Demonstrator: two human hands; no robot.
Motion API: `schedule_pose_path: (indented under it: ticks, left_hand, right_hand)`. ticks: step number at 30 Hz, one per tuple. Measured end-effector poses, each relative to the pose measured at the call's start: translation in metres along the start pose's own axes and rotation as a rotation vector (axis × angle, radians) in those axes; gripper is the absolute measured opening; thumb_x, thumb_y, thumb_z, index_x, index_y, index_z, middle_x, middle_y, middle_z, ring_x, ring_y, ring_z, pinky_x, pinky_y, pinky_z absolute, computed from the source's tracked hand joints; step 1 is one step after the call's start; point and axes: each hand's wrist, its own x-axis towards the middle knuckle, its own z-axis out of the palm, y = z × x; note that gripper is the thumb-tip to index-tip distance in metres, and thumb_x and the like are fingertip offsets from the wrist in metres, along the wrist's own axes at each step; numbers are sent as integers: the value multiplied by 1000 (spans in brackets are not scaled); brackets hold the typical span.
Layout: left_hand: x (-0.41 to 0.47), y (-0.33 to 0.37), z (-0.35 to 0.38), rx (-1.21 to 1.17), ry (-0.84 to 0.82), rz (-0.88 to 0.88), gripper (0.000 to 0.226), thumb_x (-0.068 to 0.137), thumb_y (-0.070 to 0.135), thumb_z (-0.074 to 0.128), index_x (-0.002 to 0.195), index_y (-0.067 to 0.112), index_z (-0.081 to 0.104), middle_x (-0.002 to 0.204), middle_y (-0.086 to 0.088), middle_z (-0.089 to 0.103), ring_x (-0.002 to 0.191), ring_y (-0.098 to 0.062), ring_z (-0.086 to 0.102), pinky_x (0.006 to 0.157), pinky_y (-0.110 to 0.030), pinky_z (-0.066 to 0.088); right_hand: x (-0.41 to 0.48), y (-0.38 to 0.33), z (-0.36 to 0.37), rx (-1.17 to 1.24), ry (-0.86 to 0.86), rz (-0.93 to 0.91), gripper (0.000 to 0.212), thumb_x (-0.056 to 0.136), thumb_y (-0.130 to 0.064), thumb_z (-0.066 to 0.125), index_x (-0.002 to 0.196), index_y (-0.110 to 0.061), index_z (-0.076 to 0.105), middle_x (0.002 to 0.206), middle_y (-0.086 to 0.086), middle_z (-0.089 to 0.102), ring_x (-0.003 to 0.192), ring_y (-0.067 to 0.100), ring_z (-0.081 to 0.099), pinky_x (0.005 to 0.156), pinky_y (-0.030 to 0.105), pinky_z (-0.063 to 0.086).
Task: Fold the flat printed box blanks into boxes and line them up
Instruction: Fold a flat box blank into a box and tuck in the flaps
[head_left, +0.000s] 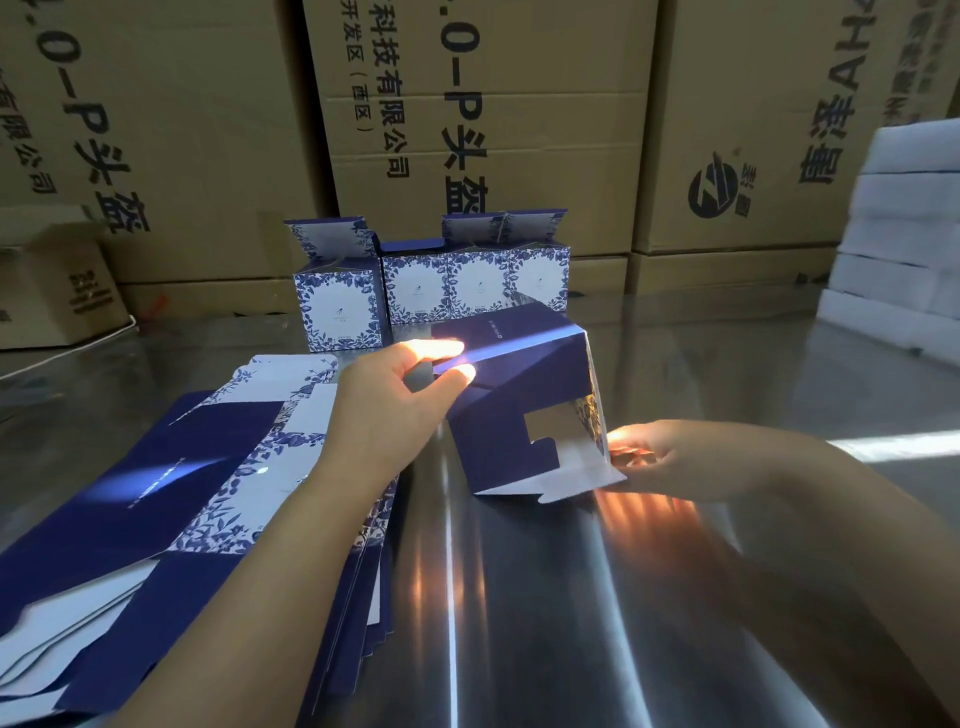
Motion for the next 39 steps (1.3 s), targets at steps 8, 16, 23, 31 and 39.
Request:
schedule_pose_path:
  ticks: [8,16,23,31,39]
  left_hand:
    - [1,4,-2,-15,18,-69,17,81,29,69,98,31,70,89,9,70,84,-14,64,78,-28,50]
    - [-2,4,4,-43,-88,-166,21,79,25,70,100,24,70,95,4,73,88,-9,67,86,-31,53]
    - [-8,10,15,-161,-294,-218,33,63,26,56,75,55,69,86,18,73,89,-5,68,90,-36,54]
    - [-14,12,19,-222,-403,-271,31,84,3,56,96,31,63,89,12,73,87,-6,69,70,-19,54]
    - [-29,26,35,-230,-614,-276,23,91,-2,51,98,18,60,97,6,68,89,-8,64,68,-18,49]
  right_hand:
    - [-5,-1,-6,285,44,-90,22,96,-38,53,109,-26,66,93,-11,65,95,18,61,81,24,46]
    - [-23,-10,-25,588,157,-147,39,78,-47,61,113,-31,63,113,-11,69,106,7,64,100,33,45]
    - [-27,-14,-34,773,423,-146,46,80,-47,59,122,-29,60,113,-6,70,106,12,65,101,40,45]
    - [-27,-23,-30,771,610,-161,28,96,-28,53,121,-30,62,115,-6,68,105,15,65,100,40,47]
    - [-34,-33,-31,875,926,-322,22,96,-18,52,103,-26,71,109,2,69,91,6,60,79,13,44]
